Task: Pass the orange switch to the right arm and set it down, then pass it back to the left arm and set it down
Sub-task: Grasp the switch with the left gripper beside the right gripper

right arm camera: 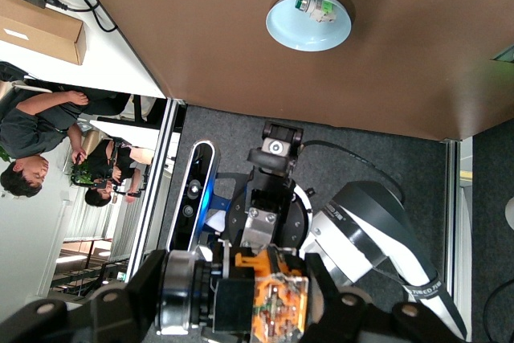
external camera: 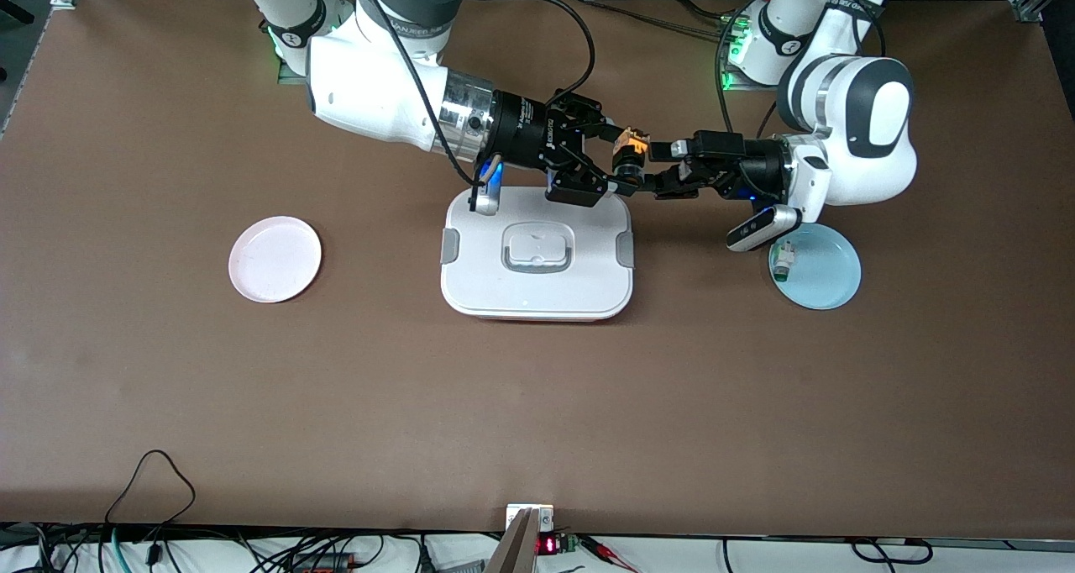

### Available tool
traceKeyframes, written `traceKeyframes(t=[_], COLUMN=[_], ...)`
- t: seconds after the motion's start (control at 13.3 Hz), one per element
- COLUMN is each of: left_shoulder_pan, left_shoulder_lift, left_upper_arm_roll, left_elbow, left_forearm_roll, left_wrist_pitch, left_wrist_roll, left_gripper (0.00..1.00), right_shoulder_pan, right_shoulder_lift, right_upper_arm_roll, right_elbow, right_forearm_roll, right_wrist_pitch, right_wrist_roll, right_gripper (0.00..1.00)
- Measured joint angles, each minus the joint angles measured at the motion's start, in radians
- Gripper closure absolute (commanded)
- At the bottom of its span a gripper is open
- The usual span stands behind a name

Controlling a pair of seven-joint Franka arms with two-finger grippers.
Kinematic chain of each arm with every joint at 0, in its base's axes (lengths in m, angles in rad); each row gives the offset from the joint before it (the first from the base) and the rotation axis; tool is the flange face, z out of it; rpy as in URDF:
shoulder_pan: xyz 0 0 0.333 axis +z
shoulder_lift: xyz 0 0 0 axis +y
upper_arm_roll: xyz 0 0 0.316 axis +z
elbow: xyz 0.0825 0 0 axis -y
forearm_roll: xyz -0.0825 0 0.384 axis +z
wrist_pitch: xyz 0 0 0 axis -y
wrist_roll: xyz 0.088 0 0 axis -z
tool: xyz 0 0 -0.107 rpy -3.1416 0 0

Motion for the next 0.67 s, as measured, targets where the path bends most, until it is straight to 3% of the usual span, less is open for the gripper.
traceKeyframes(t=[0.38, 0.67], left_shoulder_pan=[0.000, 0.000], left_shoulder_lift=[-0.029, -0.051], left_upper_arm_roll=[0.000, 0.000], left_elbow=[0.000, 0.000], left_forearm_roll=[-0.001, -0.001], left_wrist_pitch=[0.000, 0.000], left_wrist_roll=[-0.049, -0.059], left_gripper=[0.18, 0.41], right_shoulder_pan=[0.000, 0.000], right_shoulder_lift=[0.000, 0.000], right_upper_arm_roll=[0.000, 0.000], right_elbow=[0.001, 0.002], right_forearm_roll=[0.000, 0.001], right_wrist_pitch=[0.000, 0.000], right_wrist_roll=[0.000, 0.000], right_gripper=[0.96, 0.96])
